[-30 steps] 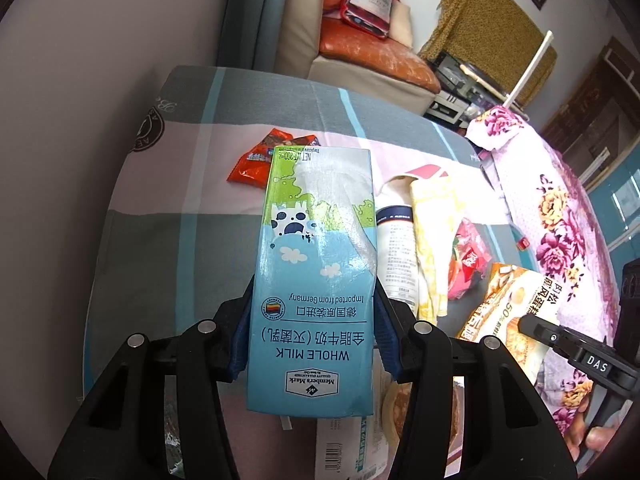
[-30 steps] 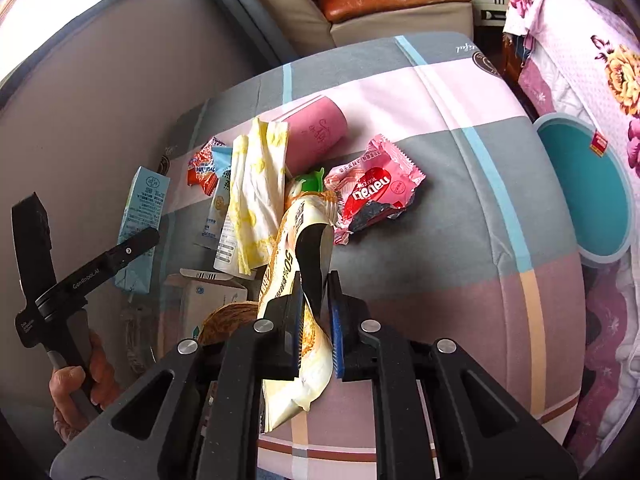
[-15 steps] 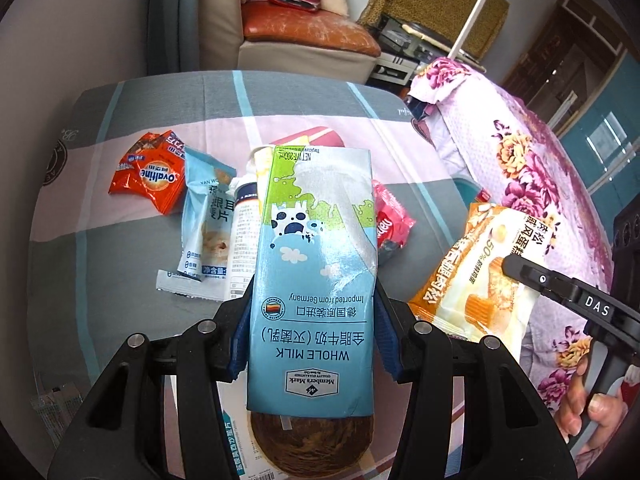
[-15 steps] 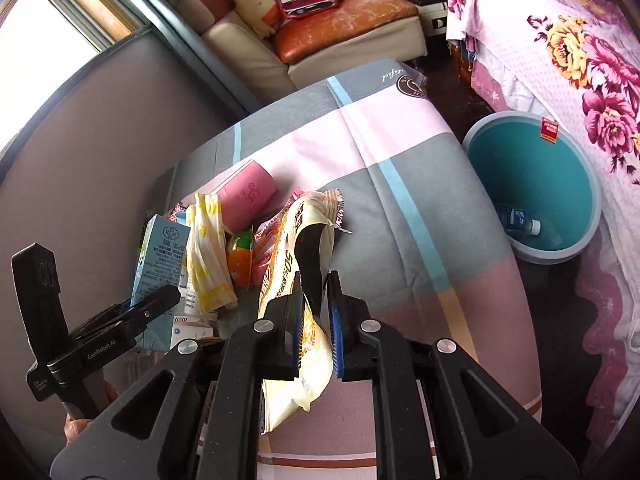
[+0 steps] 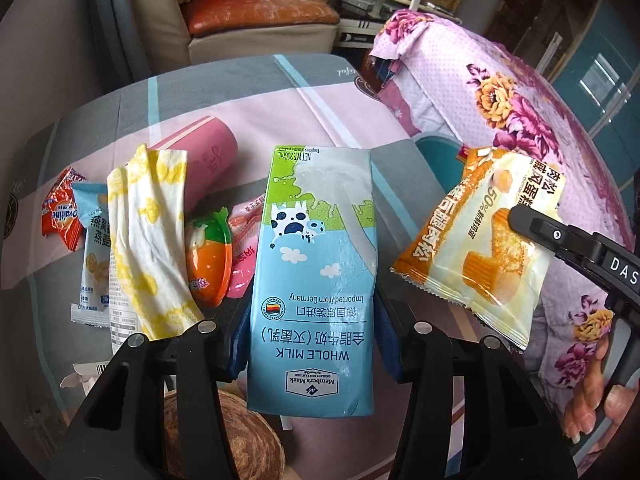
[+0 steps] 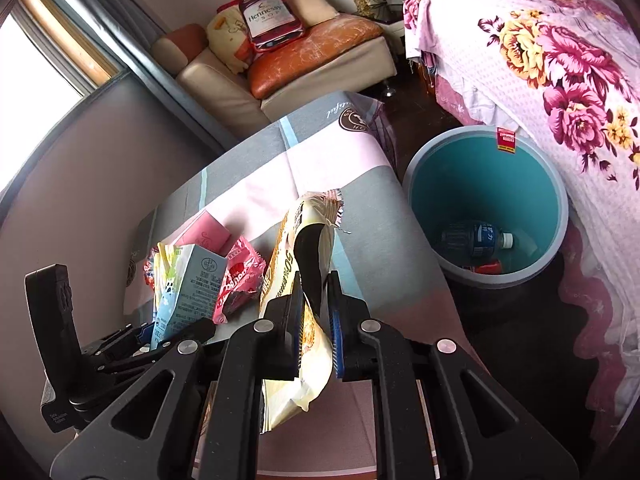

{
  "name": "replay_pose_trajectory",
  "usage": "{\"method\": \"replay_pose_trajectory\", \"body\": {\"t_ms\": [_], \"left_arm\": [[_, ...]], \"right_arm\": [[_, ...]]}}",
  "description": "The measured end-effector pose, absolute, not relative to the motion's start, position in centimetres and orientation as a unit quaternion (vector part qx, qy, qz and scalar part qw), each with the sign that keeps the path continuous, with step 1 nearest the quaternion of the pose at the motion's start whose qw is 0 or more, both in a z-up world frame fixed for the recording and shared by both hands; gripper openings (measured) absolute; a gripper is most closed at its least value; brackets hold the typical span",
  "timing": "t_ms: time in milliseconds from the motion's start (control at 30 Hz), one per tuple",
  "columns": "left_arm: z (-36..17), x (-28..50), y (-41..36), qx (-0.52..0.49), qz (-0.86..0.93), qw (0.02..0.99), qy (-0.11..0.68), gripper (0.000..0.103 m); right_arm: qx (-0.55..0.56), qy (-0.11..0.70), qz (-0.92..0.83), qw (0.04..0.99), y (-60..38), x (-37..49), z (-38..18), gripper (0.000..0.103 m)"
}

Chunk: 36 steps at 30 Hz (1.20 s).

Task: Collect trash
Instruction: 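Carry the milk carton and snack bag over the teal bin with both tools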

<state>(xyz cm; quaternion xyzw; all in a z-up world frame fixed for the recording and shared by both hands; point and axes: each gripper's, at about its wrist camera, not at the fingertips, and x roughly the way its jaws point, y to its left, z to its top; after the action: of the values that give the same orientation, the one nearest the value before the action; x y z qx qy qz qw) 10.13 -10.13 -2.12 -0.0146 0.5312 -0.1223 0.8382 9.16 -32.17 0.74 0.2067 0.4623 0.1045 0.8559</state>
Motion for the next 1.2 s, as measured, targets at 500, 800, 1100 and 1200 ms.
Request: {"method": "replay_pose_trajectory", "body": {"t_ms": [500, 800, 1100, 1200], "left_arm": [[-3.1, 13.5, -20.2, 0.061, -0.172, 0.817, 0.547, 0.052], [-3.8, 16.1, -26.3, 0.094, -0.202, 0.806, 0.548, 0.052], [-4.8, 18.4, -30.1, 0.105, -0.219, 0.799, 0.551, 0.053], [-5.3, 18.8, -30.9, 0.108, -0.222, 0.796, 0.552, 0.053]], "right_arm": [[0.257, 0.411, 0.018, 0.874, -43.3, 9.8, 0.6, 0.011], [0.267, 0.399, -0.031, 0.877, -48.5, 10.4, -0.2, 0.011], [0.264, 0.408, -0.05, 0.873, -50.3, 11.6, -1.3, 0.011], [0.261, 0.412, -0.052, 0.871, -50.3, 12.1, -1.6, 0.011]]}}
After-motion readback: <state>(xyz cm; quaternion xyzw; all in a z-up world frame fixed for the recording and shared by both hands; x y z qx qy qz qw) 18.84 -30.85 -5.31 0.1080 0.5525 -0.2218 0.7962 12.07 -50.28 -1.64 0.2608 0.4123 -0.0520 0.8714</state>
